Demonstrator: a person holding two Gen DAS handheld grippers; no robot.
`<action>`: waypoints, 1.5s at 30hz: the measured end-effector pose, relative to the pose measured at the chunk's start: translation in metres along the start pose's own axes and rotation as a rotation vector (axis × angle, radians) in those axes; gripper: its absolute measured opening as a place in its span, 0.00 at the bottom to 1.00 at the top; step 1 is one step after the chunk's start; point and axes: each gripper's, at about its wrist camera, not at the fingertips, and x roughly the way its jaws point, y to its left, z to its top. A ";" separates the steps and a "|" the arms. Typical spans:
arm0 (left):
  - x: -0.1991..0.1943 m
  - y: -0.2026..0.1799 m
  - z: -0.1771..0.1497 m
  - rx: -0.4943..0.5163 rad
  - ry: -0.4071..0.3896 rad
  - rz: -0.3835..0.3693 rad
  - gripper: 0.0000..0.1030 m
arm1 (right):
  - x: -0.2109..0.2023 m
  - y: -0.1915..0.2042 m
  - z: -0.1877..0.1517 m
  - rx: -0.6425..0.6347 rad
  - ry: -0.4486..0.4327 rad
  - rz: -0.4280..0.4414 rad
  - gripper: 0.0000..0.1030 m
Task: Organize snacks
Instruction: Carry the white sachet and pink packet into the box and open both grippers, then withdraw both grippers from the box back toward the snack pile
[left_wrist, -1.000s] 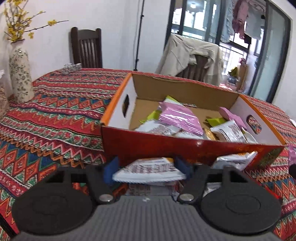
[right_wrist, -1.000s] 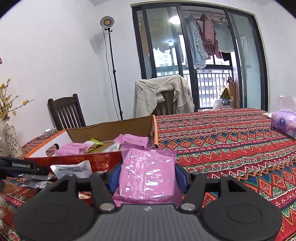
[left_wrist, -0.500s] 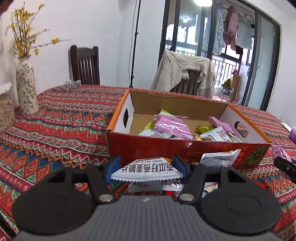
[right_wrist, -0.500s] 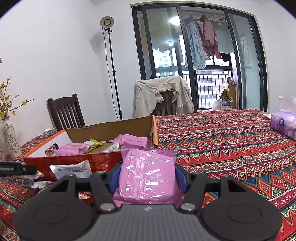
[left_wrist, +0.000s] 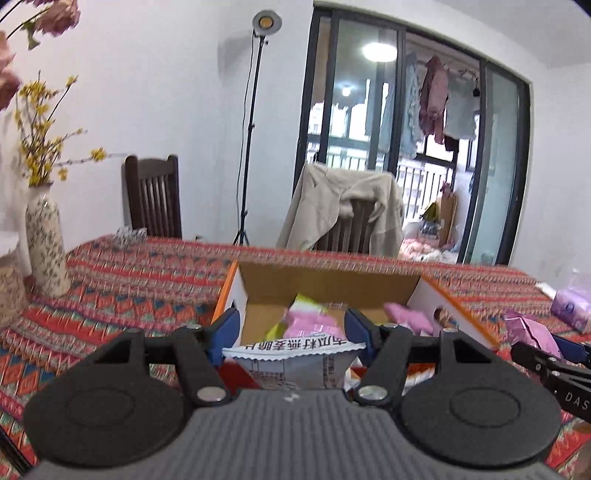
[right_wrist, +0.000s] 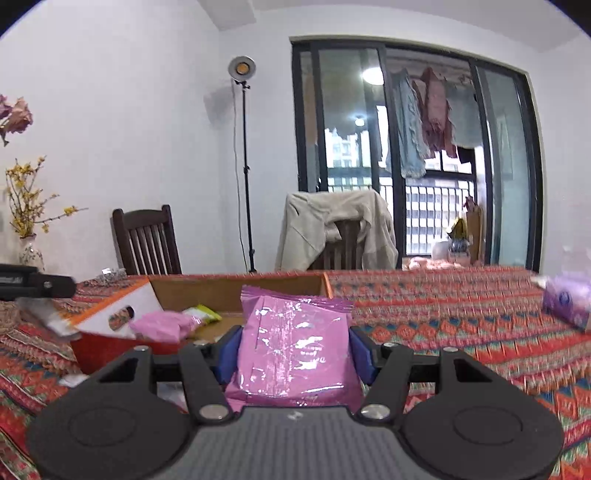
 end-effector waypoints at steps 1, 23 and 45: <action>0.002 -0.001 0.002 0.001 -0.009 -0.004 0.62 | 0.001 0.004 0.007 -0.009 -0.009 0.004 0.58; 0.098 -0.002 0.003 -0.027 -0.049 0.055 0.62 | 0.126 0.029 0.036 0.036 0.053 0.006 0.58; 0.093 0.009 -0.009 -0.079 -0.081 0.117 1.00 | 0.127 0.027 0.022 0.035 0.075 0.020 1.00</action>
